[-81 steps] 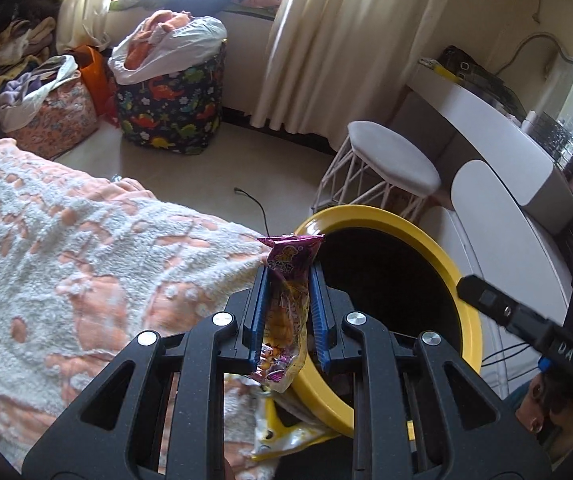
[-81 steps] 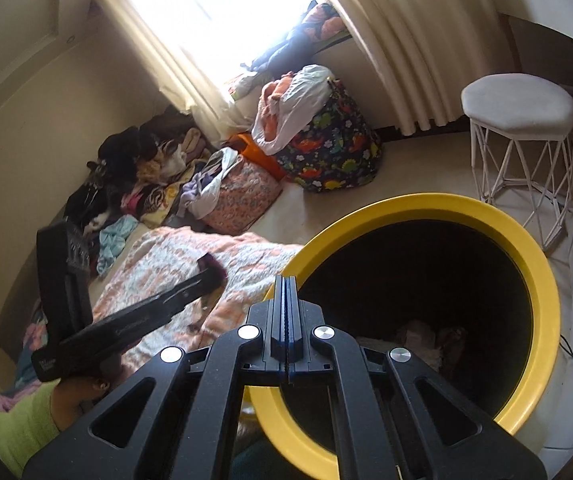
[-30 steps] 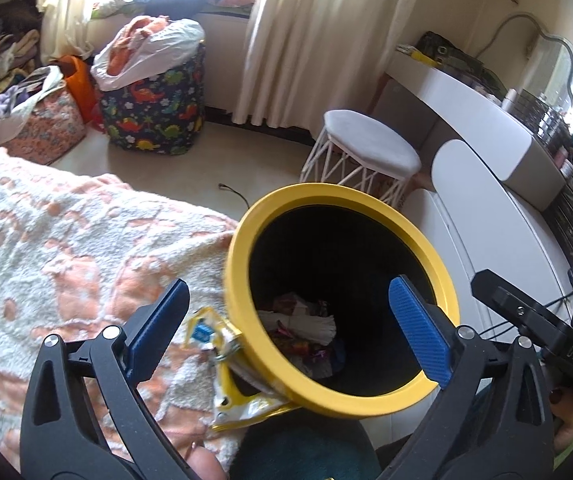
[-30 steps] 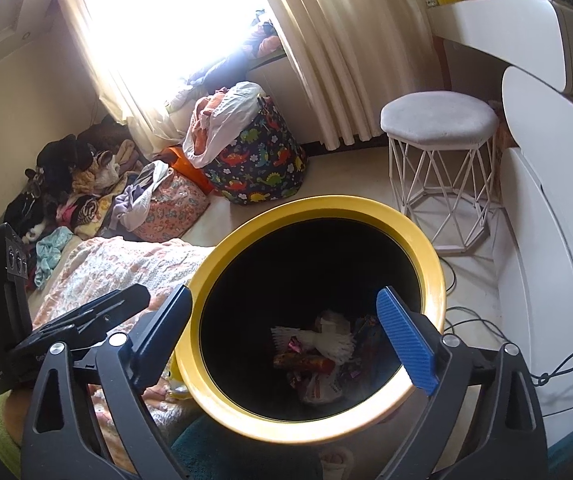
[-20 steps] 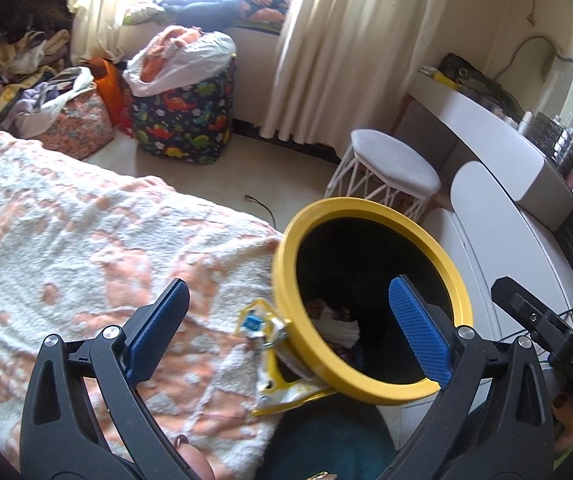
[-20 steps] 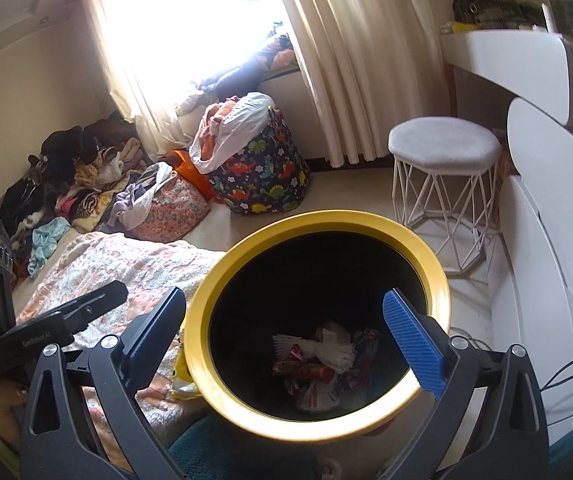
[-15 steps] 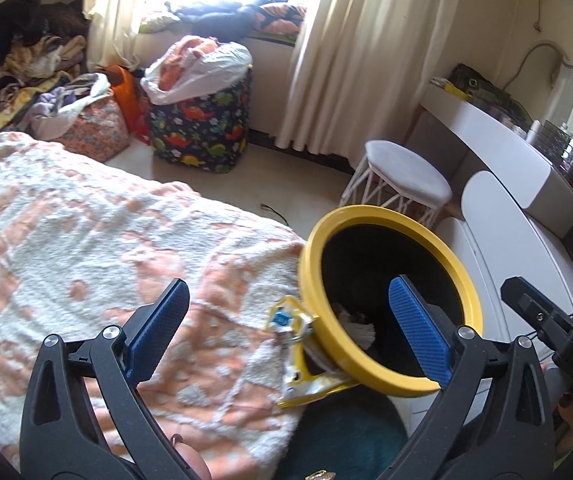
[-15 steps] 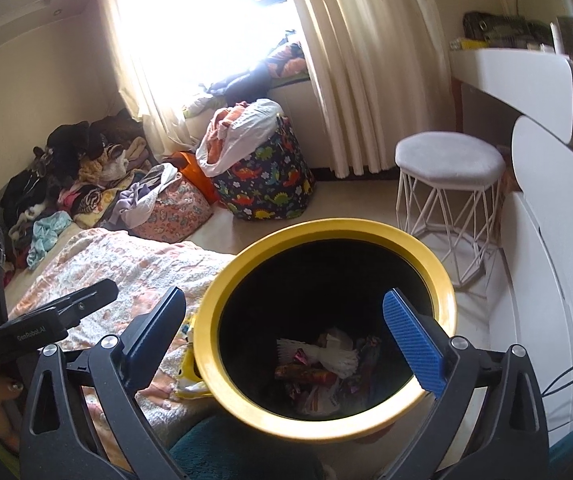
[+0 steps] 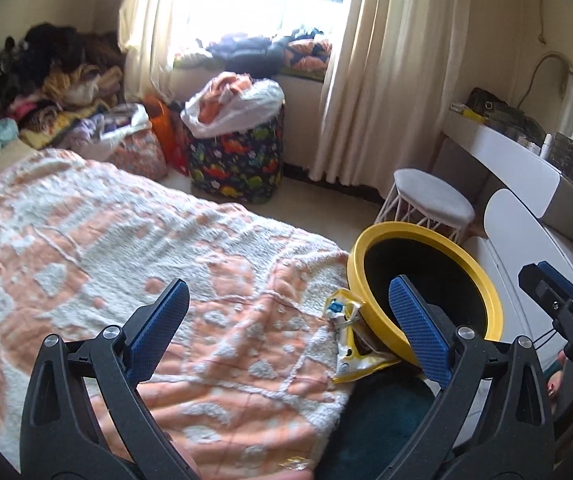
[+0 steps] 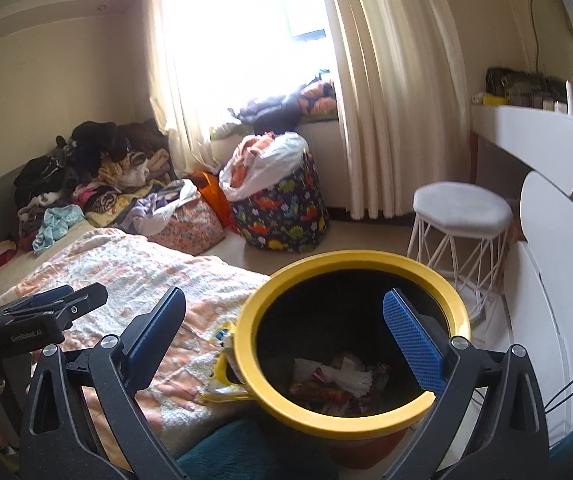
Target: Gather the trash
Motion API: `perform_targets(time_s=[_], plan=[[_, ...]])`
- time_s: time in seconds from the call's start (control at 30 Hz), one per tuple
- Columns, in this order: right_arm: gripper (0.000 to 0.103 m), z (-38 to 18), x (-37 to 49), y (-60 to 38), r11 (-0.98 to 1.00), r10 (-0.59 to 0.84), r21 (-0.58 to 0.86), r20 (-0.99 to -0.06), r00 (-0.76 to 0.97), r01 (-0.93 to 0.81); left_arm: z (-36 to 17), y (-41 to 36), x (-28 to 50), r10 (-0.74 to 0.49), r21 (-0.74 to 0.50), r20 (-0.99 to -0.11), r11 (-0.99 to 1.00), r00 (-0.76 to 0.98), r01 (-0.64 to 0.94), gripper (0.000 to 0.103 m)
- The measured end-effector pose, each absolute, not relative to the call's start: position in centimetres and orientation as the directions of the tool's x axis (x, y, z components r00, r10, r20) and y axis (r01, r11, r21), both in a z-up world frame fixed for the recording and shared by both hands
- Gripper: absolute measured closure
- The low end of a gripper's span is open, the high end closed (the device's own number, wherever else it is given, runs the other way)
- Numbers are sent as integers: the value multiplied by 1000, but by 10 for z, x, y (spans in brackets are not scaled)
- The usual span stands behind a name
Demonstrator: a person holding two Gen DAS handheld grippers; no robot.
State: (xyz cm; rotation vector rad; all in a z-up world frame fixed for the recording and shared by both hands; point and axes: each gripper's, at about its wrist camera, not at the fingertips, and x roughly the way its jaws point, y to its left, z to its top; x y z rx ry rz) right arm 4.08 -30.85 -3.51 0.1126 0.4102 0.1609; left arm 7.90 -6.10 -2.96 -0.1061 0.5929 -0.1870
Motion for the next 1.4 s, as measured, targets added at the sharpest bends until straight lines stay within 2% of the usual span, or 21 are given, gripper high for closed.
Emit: perform_targets(time_s=[0.27,0.5,1.4], plan=[[7,-30,5,-288,989,137,91,-240,961,-118,-13,-49,43,-149,-90,-438,988,886,122,11],[7,-32,-6,-276,989,144,54,-199,969,-136,-15,-43,27,-162,-101,-412,986,897,132,11],[7,-38,3,-283,992,112,77,-218,970,-98,-16,-42,28,-151,-109,-419,987,895,115,11]])
